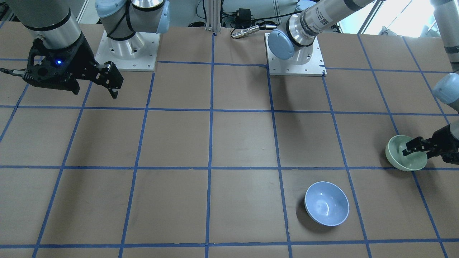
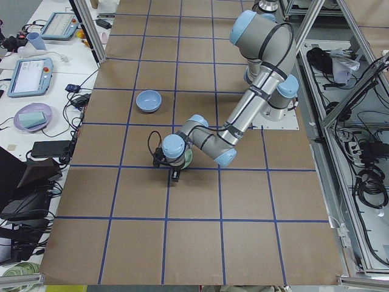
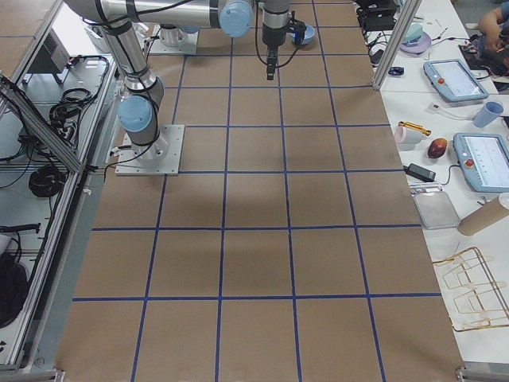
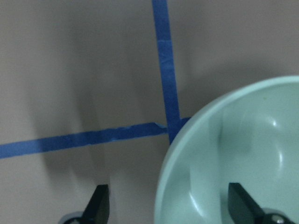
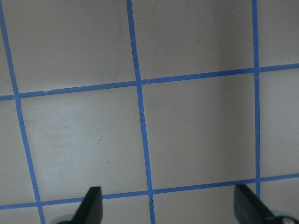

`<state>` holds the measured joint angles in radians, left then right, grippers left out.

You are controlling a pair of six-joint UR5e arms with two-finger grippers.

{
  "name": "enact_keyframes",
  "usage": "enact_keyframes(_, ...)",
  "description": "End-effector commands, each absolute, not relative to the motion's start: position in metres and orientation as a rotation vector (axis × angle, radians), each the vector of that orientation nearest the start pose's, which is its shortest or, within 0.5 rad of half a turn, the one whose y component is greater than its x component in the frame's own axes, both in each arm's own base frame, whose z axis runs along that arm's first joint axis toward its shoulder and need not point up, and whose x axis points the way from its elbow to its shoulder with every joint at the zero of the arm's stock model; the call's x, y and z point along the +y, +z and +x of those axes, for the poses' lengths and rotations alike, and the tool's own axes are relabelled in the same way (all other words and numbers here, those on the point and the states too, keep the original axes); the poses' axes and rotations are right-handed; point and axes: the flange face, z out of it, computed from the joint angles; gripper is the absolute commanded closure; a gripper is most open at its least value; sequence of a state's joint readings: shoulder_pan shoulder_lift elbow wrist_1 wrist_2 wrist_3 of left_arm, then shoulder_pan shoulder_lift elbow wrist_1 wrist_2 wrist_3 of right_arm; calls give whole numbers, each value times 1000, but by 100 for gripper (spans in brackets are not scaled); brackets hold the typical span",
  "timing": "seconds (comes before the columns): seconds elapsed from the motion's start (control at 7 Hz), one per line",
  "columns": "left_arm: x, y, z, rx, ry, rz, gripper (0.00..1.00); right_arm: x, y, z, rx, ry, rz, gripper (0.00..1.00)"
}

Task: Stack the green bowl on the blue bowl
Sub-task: 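Close the left gripper on the rim of the pale green bowl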

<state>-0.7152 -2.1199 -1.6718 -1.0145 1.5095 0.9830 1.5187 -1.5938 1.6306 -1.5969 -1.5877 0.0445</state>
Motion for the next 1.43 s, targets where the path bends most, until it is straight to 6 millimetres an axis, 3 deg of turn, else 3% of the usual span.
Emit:
enact_keyframes(0.0,-514,177,380,3251,15,202,21,-487,472,106,3155,19,152,0)
enact_keyframes(0.29,-514,176,379,3255,17,202,25,-487,472,106,3155,17,152,0)
enact_keyframes(0.57,-514,178,380,3252,17,210,56,-487,472,106,3155,17,152,0)
enact_keyframes(0.71,-514,178,380,3252,17,207,66,-487,472,106,3155,17,152,0)
enact_keyframes(0.86,-515,178,380,3255,7,207,88,-487,472,107,3153,17,152,0)
enact_keyframes(1.0,-516,180,380,3254,2,204,100,-487,472,106,3155,17,152,0)
enact_keyframes(1.29,-515,189,381,3247,0,205,100,-487,472,106,3155,17,152,0)
